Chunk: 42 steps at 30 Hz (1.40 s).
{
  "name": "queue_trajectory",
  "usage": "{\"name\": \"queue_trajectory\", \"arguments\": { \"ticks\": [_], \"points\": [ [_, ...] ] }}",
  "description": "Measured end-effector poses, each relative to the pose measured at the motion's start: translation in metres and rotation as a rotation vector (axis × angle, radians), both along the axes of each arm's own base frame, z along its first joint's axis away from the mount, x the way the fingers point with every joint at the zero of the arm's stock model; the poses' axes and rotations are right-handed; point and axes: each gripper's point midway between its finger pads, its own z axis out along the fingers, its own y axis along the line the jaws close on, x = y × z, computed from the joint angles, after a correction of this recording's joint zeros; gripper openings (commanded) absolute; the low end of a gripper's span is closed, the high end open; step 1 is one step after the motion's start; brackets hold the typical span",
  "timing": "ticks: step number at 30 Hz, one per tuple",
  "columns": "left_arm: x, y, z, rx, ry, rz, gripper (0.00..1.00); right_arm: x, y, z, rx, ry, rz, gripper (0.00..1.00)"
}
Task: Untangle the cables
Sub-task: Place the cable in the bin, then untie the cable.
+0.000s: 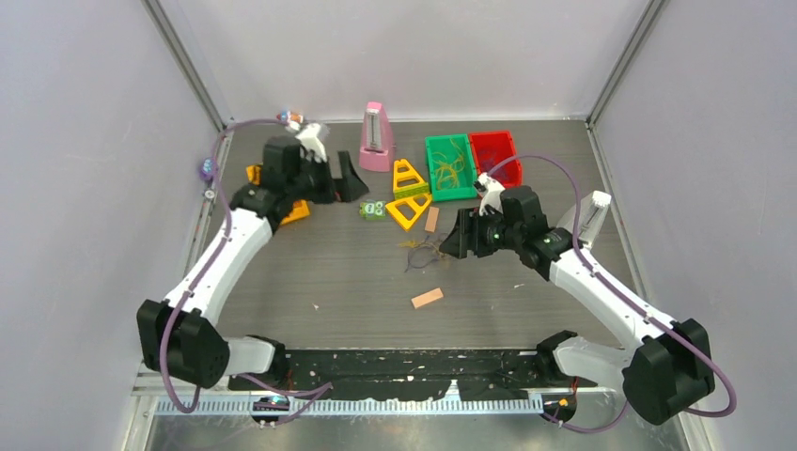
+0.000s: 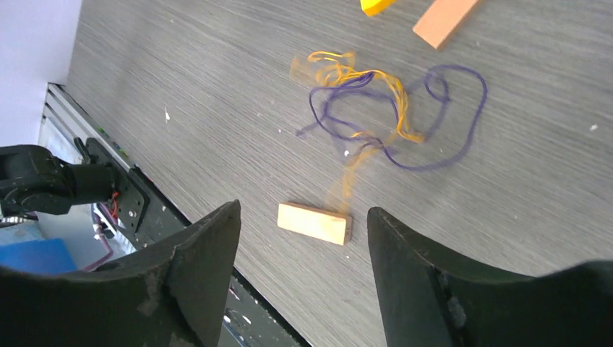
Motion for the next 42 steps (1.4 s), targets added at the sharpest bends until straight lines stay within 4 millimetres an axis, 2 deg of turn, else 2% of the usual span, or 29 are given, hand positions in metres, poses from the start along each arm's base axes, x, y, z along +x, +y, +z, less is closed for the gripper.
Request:
{"name": "queue_trajectory", "arguments": {
  "ticks": [2,3,5,9,13,20,23,25,29,30,31,34,37,38,41,42],
  "points": [
    [-0.025,-0.037,-0.013,-0.047,-0.009,-0.133,0.9,-0.003,-0.001,-0.005,-0.001,0.013,-0.004,0.71],
    [-0.033,-0.05,-0.022,-0.059,-0.003,-0.178,0.86,-0.004,-0.004,-0.008,-0.006,0.017,-0.014,0.7],
    [-0.055,-0.081,-0.048,-0.075,0.041,-0.292,0.8,-0.006,-0.009,-0.013,-0.013,0.023,-0.033,0.68],
    [-0.081,-0.118,-0.09,-0.055,0.123,-0.443,0.79,-0.002,-0.02,-0.014,-0.029,0.012,-0.083,0.58],
    [-0.091,-0.135,-0.108,-0.033,0.145,-0.506,0.78,0.002,-0.025,-0.021,-0.055,0.02,-0.104,0.51],
    [-0.093,-0.144,-0.12,-0.041,0.147,-0.538,0.78,0.005,-0.025,-0.056,-0.116,0.12,-0.098,0.5],
    [-0.095,-0.15,-0.131,-0.029,0.168,-0.558,0.77,0.005,-0.025,-0.067,-0.135,0.158,-0.096,0.5],
    [-0.096,-0.157,-0.142,-0.017,0.195,-0.573,0.78,0.007,-0.024,-0.069,-0.138,0.164,-0.096,0.54],
    [-0.095,-0.173,-0.162,0.015,0.229,-0.606,0.89,0.015,-0.025,-0.062,-0.139,0.135,-0.113,0.57],
    [-0.095,-0.175,-0.165,0.027,0.227,-0.613,0.9,0.017,-0.026,-0.061,-0.144,0.126,-0.122,0.58],
    [-0.096,-0.179,-0.166,0.04,0.218,-0.621,0.86,0.019,-0.028,-0.059,-0.149,0.117,-0.135,0.58],
    [-0.099,-0.191,-0.163,0.071,0.18,-0.653,0.64,0.023,-0.035,-0.049,-0.148,0.075,-0.168,0.58],
    [-0.095,-0.207,-0.16,0.088,0.152,-0.683,0.53,0.028,-0.041,-0.036,-0.134,0.028,-0.2,0.58],
    [-0.094,-0.21,-0.161,0.09,0.15,-0.688,0.44,0.029,-0.042,-0.032,-0.13,0.015,-0.207,0.58],
    [-0.093,-0.212,-0.173,0.101,0.173,-0.69,0.05,0.03,-0.044,-0.031,-0.126,0.004,-0.216,0.57],
    [-0.093,-0.211,-0.177,0.107,0.18,-0.693,0.0,0.03,-0.044,-0.034,-0.127,0.009,-0.216,0.57]
  ]
}}
